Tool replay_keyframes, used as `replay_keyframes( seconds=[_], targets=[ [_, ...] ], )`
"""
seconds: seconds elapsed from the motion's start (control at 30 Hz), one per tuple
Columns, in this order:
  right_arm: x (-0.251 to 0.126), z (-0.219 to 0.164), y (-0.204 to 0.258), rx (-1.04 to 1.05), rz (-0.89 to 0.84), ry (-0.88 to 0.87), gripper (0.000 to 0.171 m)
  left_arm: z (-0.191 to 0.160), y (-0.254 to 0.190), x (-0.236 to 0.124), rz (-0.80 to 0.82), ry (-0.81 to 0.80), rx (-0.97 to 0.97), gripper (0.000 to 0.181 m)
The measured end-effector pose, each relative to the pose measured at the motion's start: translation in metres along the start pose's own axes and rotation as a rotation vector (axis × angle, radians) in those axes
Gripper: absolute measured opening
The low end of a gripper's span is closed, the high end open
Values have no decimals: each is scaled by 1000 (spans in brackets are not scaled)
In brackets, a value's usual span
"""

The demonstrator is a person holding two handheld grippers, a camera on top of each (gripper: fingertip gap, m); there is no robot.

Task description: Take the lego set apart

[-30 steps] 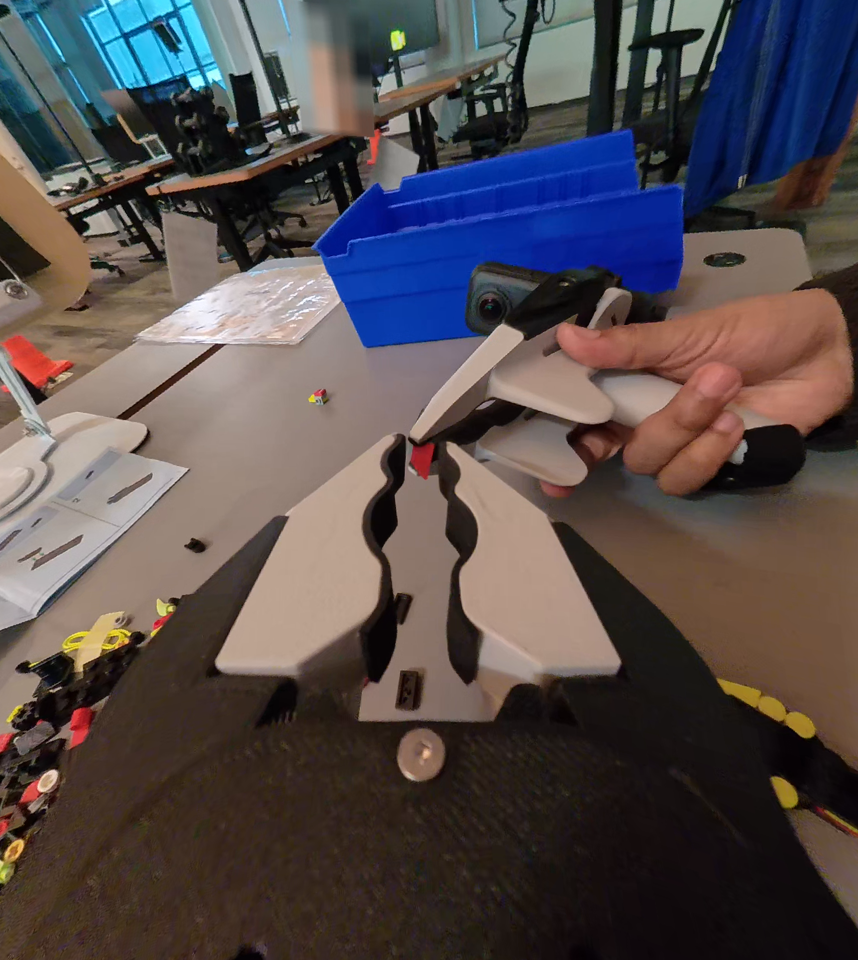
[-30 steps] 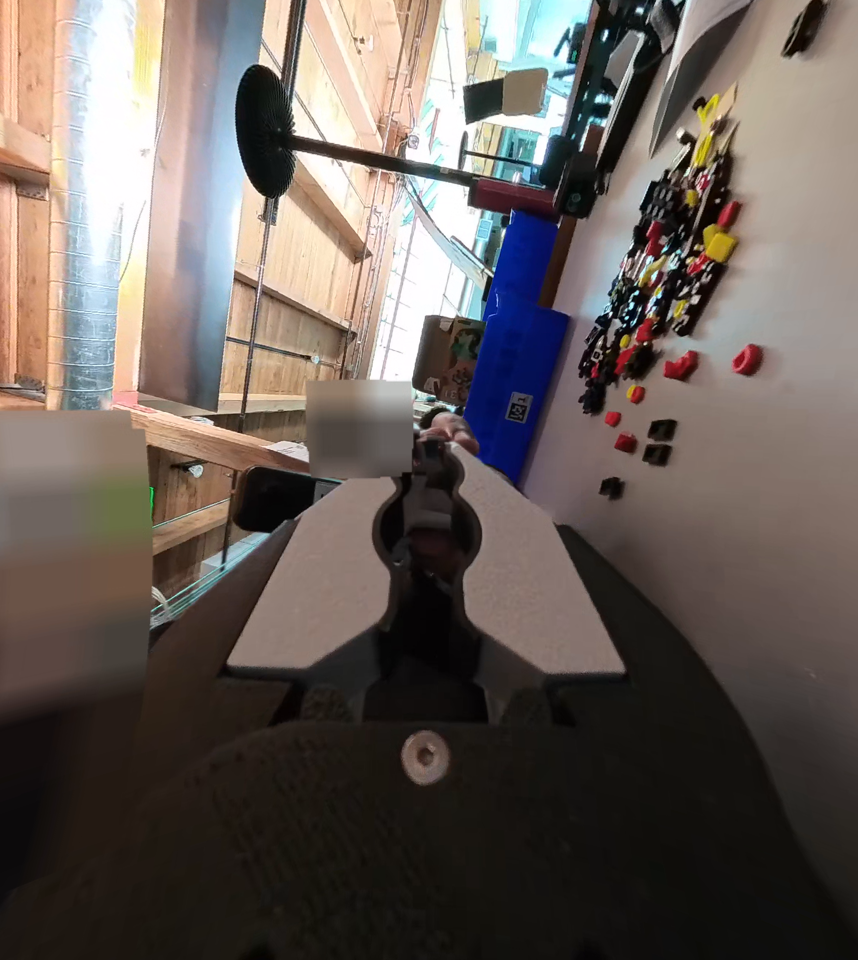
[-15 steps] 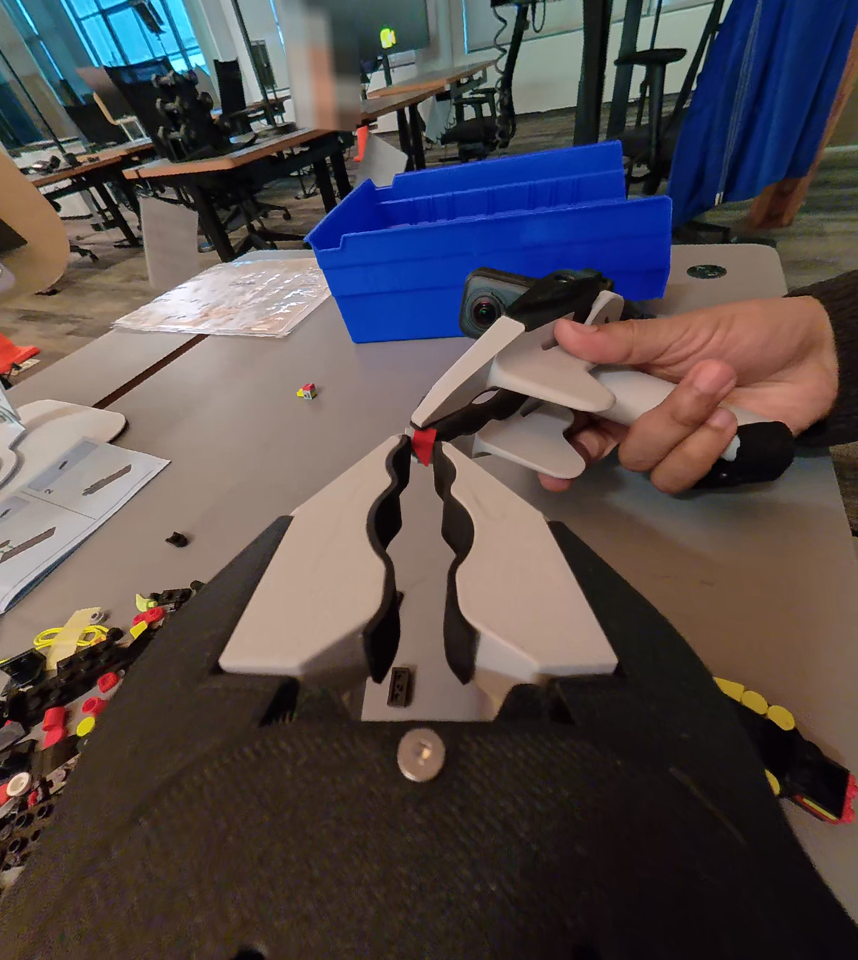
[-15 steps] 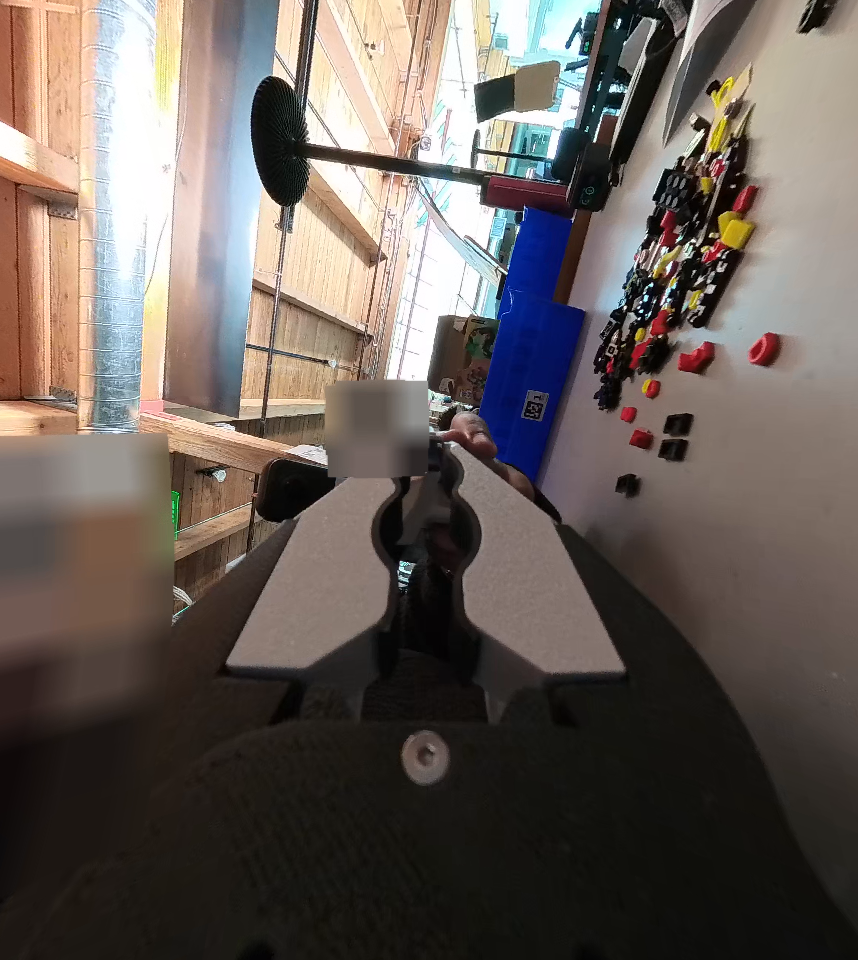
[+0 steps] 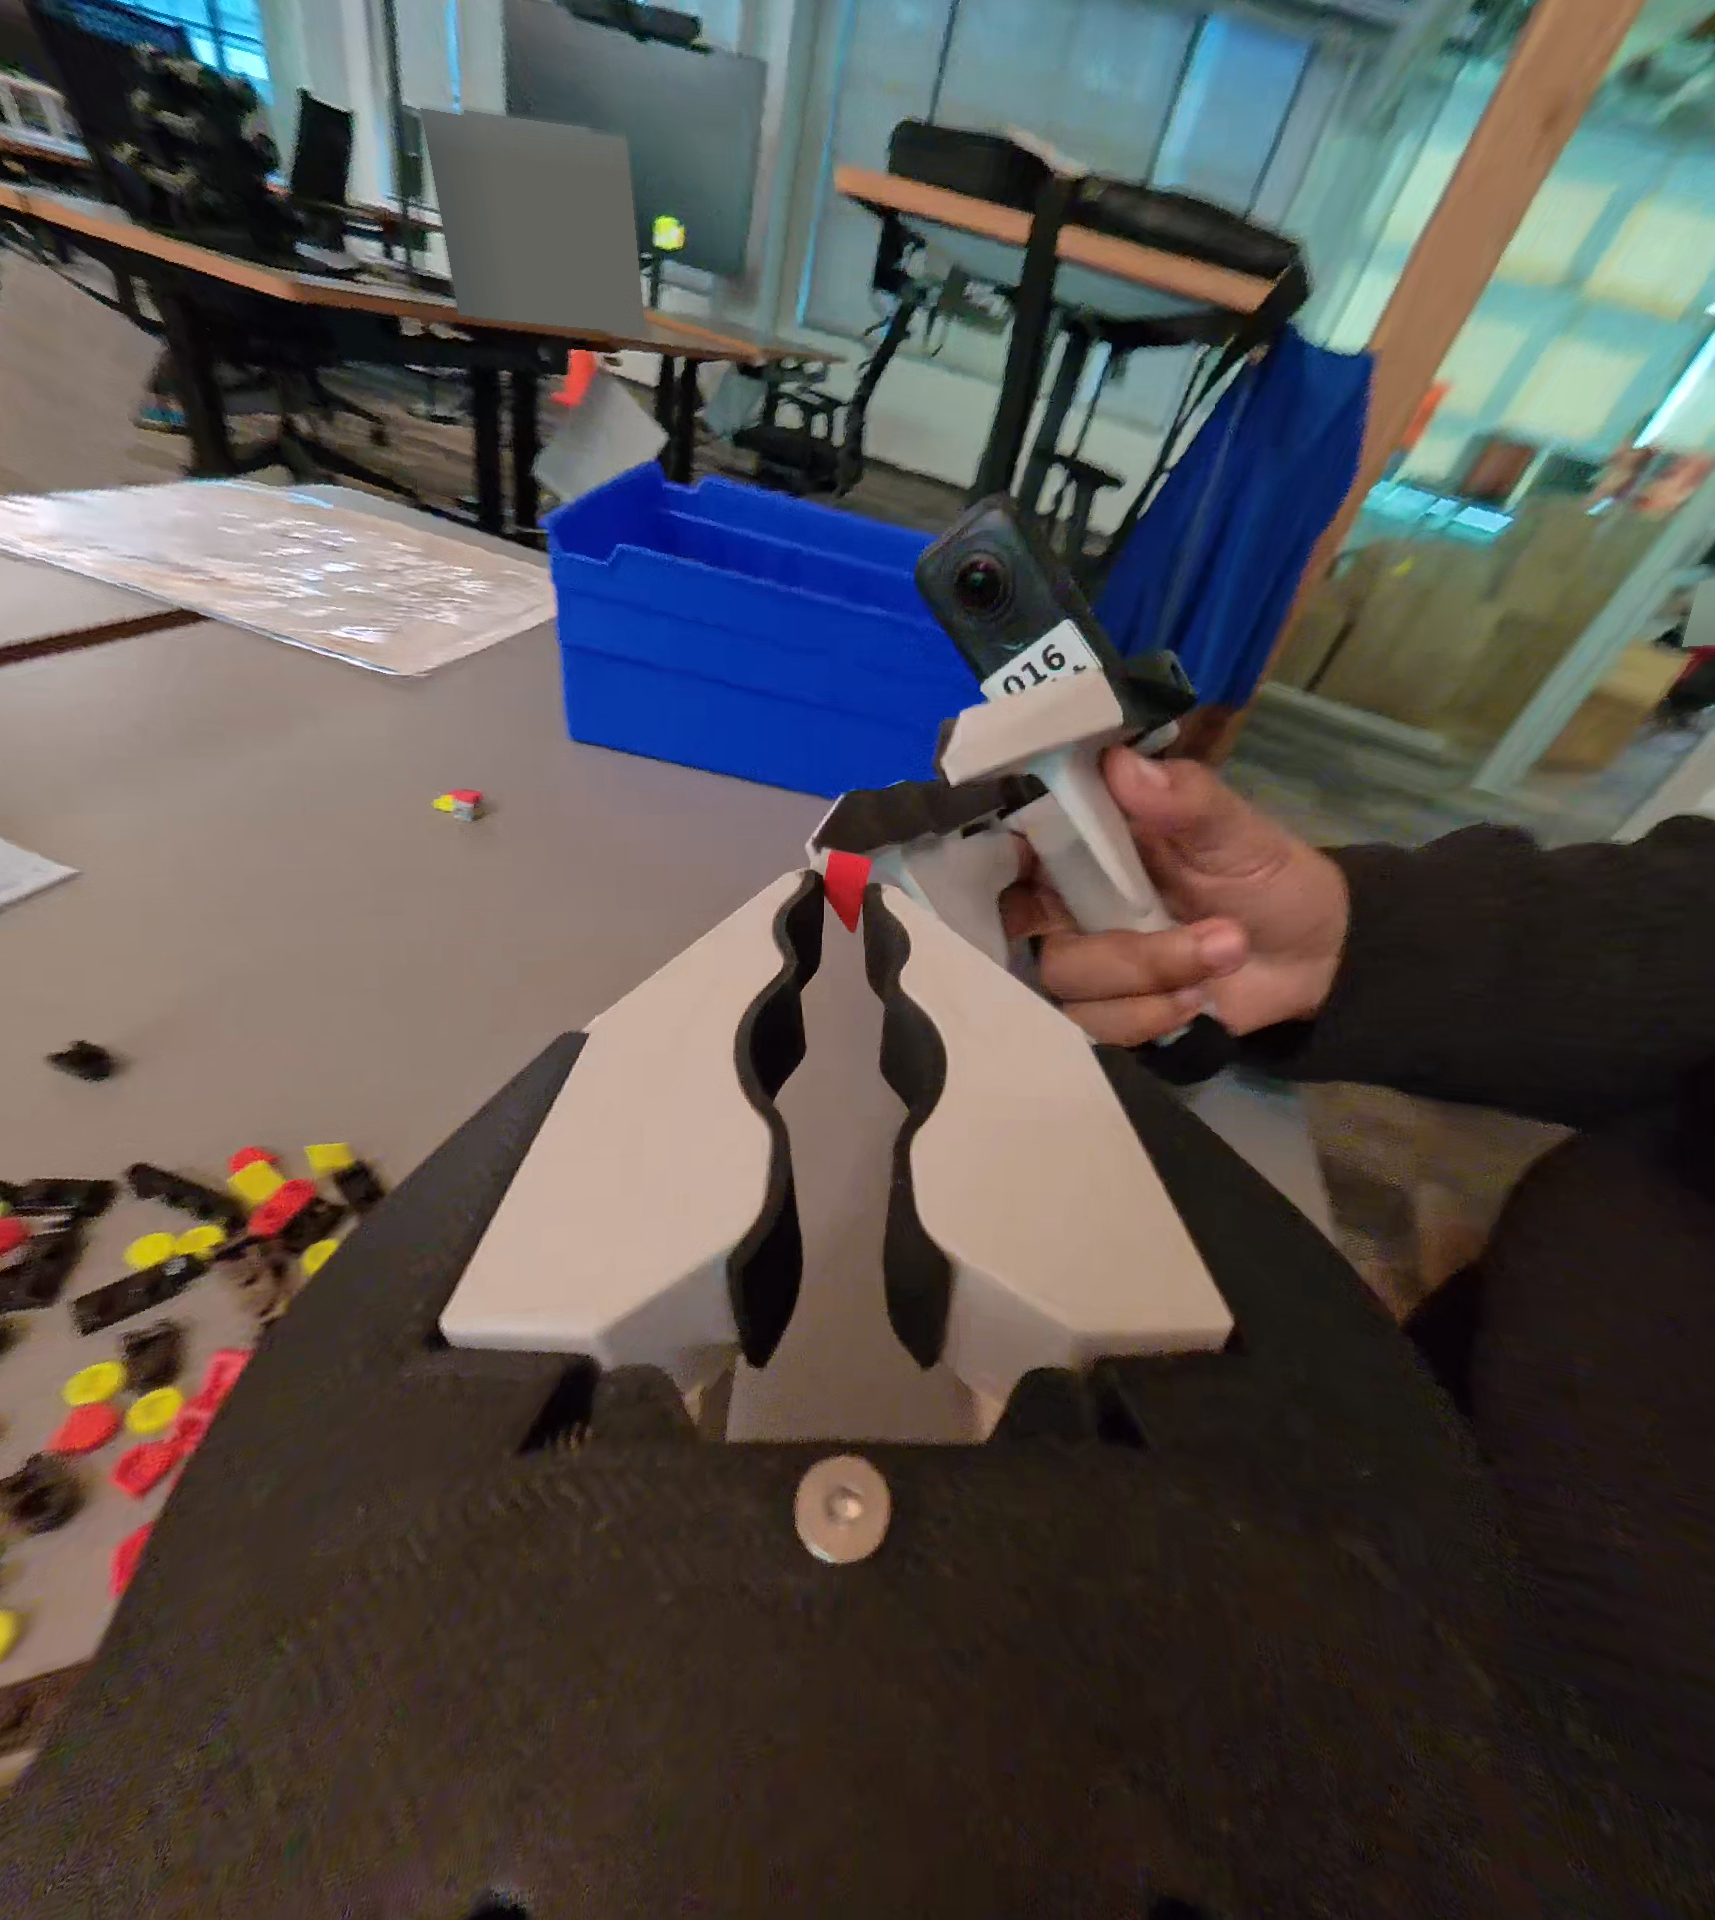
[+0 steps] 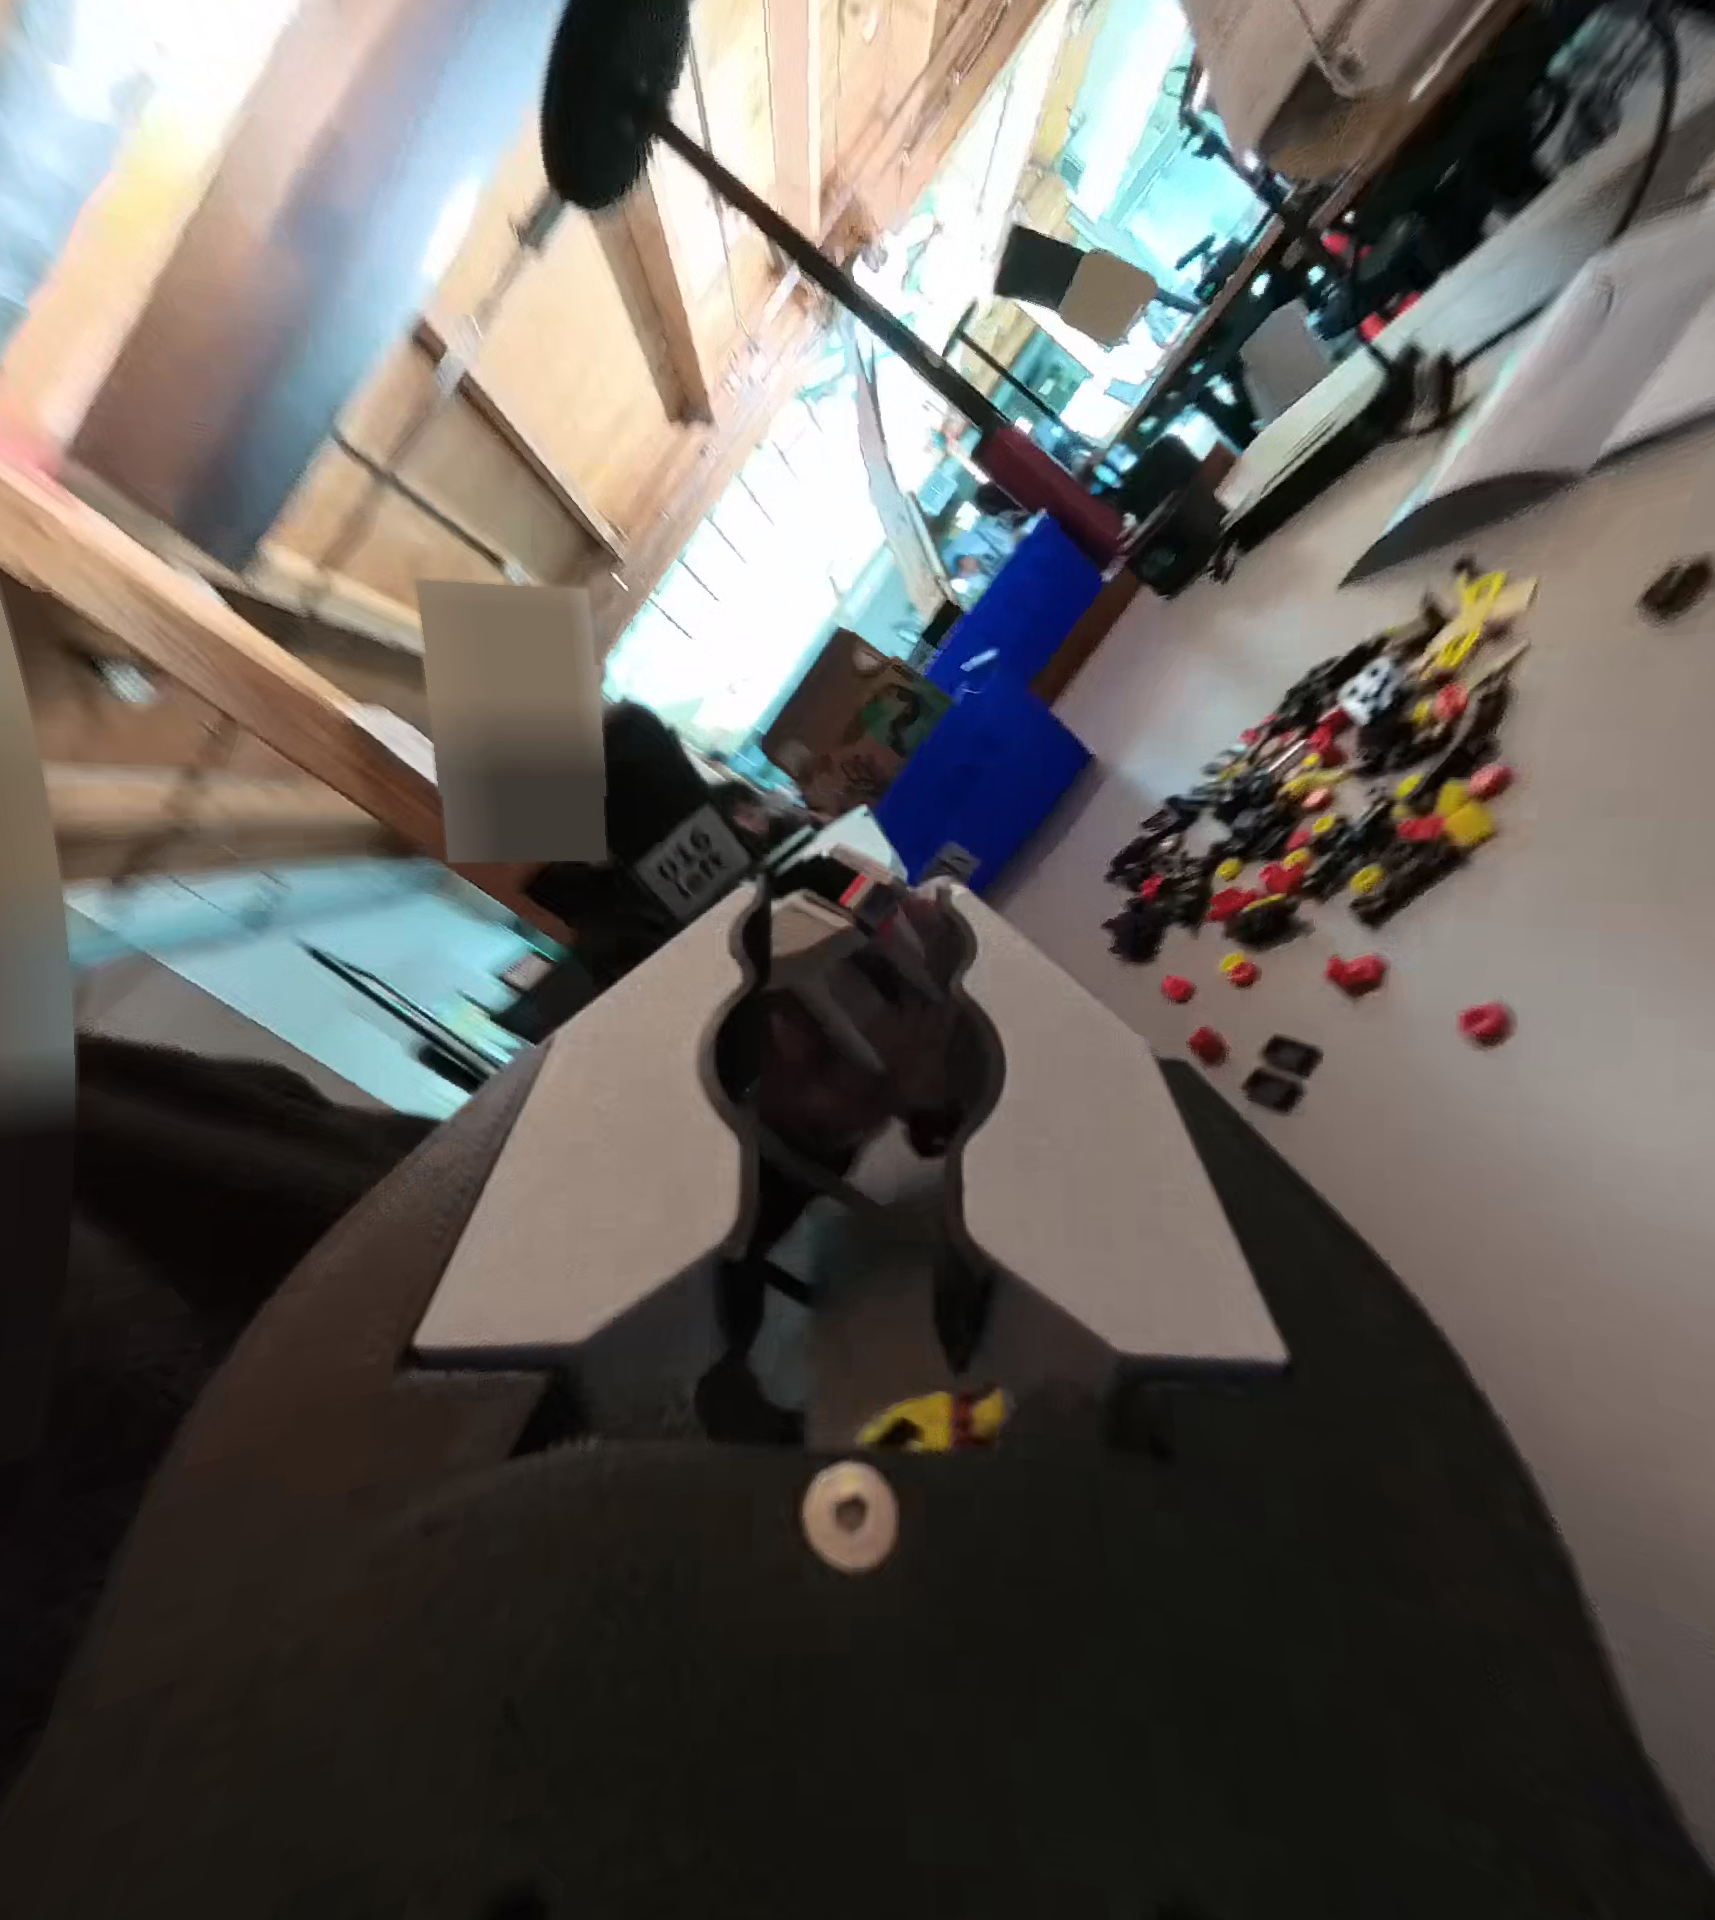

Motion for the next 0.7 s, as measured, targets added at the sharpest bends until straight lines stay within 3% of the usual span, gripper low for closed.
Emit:
replay_keyframes(
  seconds=[0.2,0.7],
  targets=[
    [1,-4,20,-484,-131,77,30,8,-5,-5,-124,-81,-110,4],
    [2,-8,30,-545,-66,77,11,8,-17,-4,-331,-93,-258,4]
  ],
)
Point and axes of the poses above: each gripper's, where its closed fingertips meet, x out along the fingers, z out of its top, y = z × x across the jaws, the point moved 5 cm from there along -x, back along the fingers, and after that the axes turned 4 degrees about -z, right-handed, at the moved point
